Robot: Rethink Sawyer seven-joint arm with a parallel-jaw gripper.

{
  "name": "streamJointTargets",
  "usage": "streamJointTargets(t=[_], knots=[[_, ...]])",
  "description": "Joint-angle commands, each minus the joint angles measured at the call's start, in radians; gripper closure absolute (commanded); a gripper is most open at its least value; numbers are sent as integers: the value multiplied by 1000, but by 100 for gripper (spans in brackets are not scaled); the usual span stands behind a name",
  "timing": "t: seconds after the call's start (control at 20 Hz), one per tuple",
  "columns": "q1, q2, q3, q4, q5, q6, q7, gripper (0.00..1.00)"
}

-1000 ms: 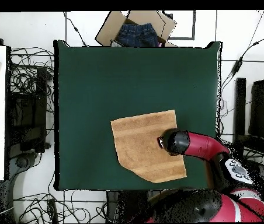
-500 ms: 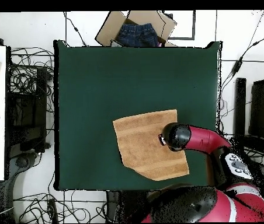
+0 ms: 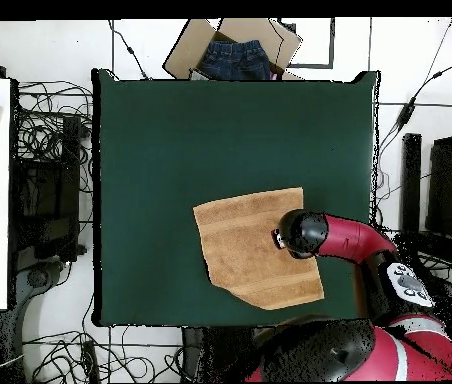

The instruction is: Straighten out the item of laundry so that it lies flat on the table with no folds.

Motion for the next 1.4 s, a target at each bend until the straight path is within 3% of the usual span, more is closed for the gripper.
streamJointTargets(t=[0.05, 0.25, 0.45, 1.1, 1.4], knots=[[-16, 54, 126, -114, -16, -104, 53, 100], [-21, 38, 123, -102, -15, -90, 52, 100], [24, 41, 96, -159, 2, 28, 56, 100], [-15, 99, 167, -195, -31, -179, 62, 100], [-15, 154, 190, -274, -23, -155, 43, 100]])
